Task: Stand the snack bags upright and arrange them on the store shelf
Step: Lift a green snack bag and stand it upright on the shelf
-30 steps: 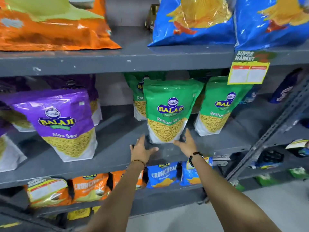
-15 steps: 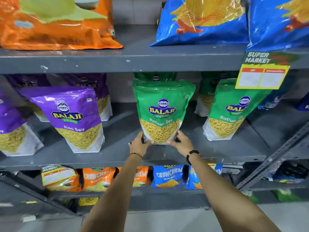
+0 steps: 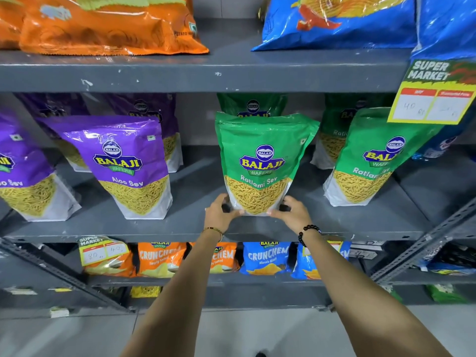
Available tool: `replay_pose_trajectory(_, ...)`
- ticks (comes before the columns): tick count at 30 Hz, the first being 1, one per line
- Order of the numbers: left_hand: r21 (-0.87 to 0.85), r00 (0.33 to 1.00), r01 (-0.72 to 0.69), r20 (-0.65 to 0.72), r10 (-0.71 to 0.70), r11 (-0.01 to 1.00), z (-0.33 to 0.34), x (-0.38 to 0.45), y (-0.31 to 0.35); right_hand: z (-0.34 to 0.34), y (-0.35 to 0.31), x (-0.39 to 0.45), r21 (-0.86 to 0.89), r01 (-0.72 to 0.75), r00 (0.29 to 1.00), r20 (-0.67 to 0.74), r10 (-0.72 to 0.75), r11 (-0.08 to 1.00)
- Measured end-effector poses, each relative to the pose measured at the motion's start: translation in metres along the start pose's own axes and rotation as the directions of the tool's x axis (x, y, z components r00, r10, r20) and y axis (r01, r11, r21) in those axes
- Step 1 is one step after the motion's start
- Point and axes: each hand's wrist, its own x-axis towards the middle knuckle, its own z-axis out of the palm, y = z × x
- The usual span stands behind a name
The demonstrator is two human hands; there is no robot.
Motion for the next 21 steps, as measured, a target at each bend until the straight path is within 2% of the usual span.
replay_pose_trajectory(5, 0.072, 0.999, 0.0, 0.046, -0.003, 0.997, 0.0028, 0.0021, -0.0069, 0.0033, 0.0012, 0.0027, -0.05, 0.007, 1.0, 0.008, -0.006, 0.999)
replay_pose_trajectory(21, 0.025, 1.0, 0.012, 0.007, -0.012, 1.0, 0.0018, -0.0029, -0.0008, 0.001, 0.0017, 0.0037, -0.079, 0.035, 0.999, -0.006, -0.036, 0.996)
